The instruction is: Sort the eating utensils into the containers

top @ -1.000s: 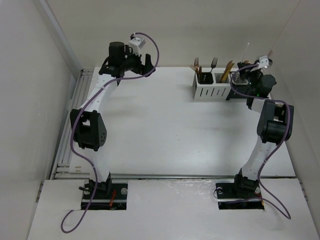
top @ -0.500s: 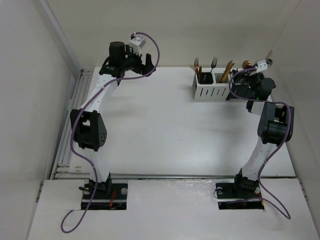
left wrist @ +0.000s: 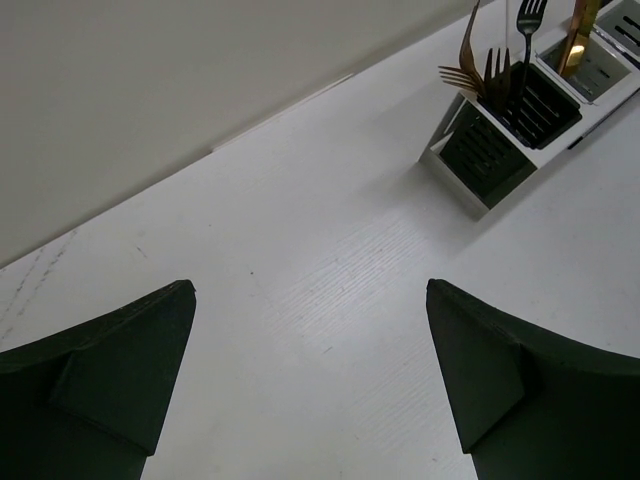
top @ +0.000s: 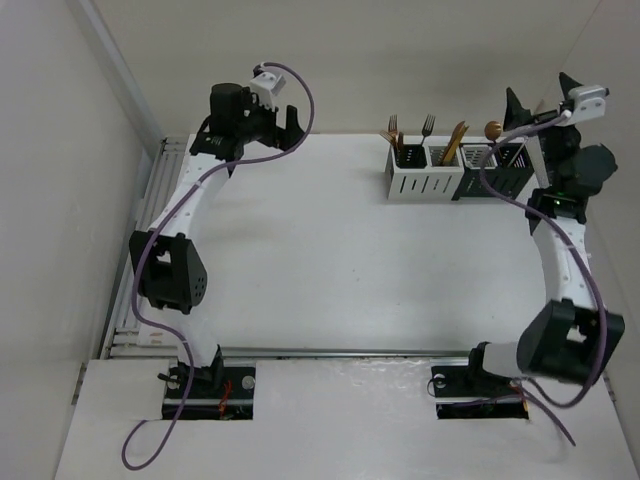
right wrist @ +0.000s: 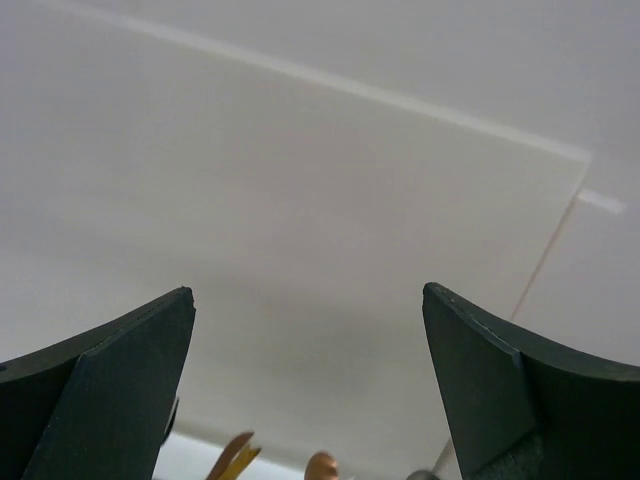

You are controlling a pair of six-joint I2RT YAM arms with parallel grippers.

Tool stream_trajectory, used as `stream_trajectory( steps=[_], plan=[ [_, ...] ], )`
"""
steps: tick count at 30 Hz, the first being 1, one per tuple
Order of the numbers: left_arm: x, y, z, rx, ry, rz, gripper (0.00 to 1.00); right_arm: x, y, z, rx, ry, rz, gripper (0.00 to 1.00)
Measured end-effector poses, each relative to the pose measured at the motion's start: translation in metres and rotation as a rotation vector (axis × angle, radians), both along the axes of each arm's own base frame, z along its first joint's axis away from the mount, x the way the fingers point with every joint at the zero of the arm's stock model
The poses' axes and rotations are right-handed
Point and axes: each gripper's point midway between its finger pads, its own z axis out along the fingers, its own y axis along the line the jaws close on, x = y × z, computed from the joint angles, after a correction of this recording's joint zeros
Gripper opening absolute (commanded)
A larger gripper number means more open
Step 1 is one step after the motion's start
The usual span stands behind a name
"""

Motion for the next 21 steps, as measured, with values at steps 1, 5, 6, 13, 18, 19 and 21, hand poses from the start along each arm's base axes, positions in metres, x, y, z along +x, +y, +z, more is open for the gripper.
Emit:
stream_trajectory(
  steps=[1, 5, 6, 13, 18, 19, 21],
  plan=[
    [-0.002, 0.001, 0.003, 0.0, -0.005, 0.004, 1.0, -0.016, 0.004, 0.018, -0.005, -0.027, -0.005, 1.0],
    [-0.014, 0.008, 0.013, -0.001, -0.018, 0.036, 1.0, -0.067, 0.001, 0.062, 0.04, -0.057, -0.092, 1.0],
    [-0.016, 0.011, 0.015, -0.005, -0.016, 0.052, 1.0, -0.079, -0.001, 0.07, 0.052, -0.07, -0.117, 1.0],
    [-0.029, 0.07, -0.001, -0.014, 0.056, 0.355, 1.0, -0.147, -0.082, -0.002, 0.372, 0.067, -0.598, 1.0],
    [-0.053, 0.137, -0.031, 0.068, 0.126, 0.652, 1.0, -0.228, -0.118, -0.063, 0.495, 0.088, -0.937, 1.0],
    [-0.058, 0.147, -0.035, 0.085, 0.134, 0.692, 1.0, -0.244, -0.119, -0.065, 0.495, 0.077, -0.973, 1.0],
    [-0.073, 0.161, -0.05, 0.117, 0.161, 0.757, 1.0, -0.268, -0.118, -0.057, 0.487, 0.03, -1.009, 1.0]
  ],
)
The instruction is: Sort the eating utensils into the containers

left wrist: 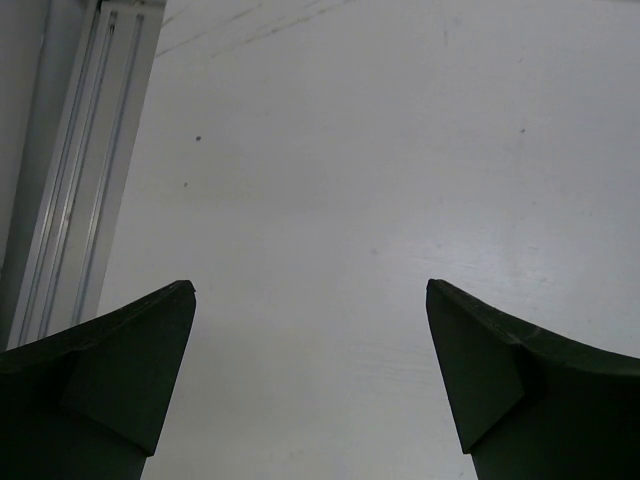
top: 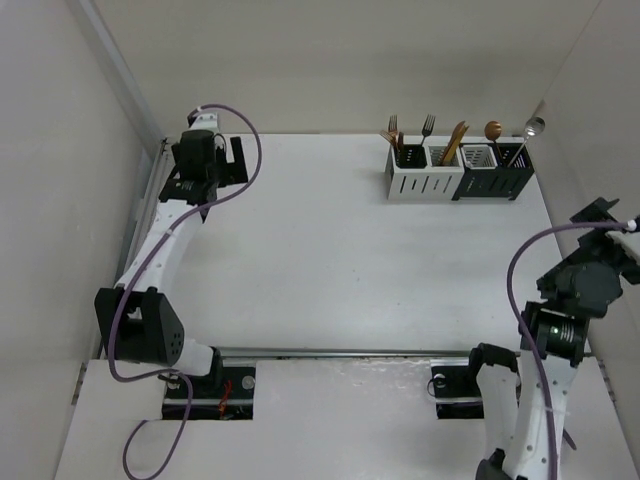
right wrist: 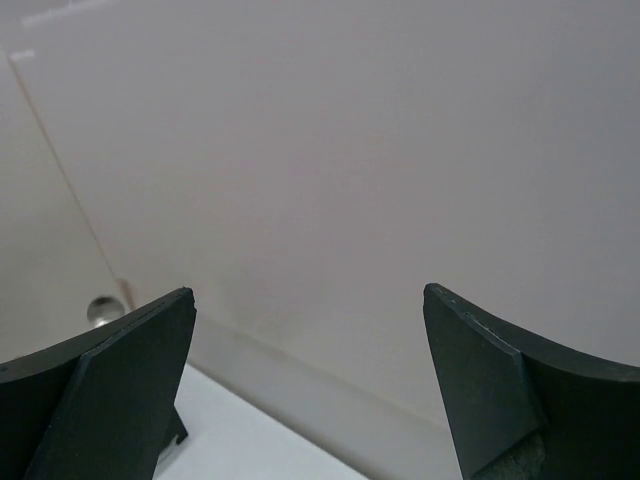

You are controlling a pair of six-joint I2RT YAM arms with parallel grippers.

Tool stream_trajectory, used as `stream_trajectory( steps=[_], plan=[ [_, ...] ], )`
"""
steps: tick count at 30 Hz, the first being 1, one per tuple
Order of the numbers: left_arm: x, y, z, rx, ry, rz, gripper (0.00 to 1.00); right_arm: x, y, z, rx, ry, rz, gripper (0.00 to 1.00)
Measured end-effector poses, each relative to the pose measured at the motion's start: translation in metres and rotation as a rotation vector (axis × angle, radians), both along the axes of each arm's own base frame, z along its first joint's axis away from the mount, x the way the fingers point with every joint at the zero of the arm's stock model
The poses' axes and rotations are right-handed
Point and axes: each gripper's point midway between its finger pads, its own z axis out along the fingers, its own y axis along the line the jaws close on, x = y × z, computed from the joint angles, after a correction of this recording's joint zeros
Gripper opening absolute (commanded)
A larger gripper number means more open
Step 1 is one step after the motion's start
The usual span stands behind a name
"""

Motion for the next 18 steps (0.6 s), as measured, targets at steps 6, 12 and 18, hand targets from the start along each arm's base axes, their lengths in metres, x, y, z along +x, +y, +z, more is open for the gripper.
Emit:
stream_trajectory(
  steps=[6, 12, 18],
  plan=[
    [-0.028, -0.004, -0.021, 0.008, 0.055, 0.03, 1.0, -0.032, 0.001, 0.019, -0.016, -0.063, -0.058, 1.0],
    [-0.036, -0.021, -0.022, -0.004, 0.051, 0.002, 1.0, -0.035, -0.004, 0.009, 0.03, -0.007, -0.102, 1.0],
    [-0.046, -0.029, -0.024, 0.005, 0.048, -0.016, 1.0, -0.037, -0.001, 0.01, 0.037, 0.024, -0.086, 1.0]
  ],
)
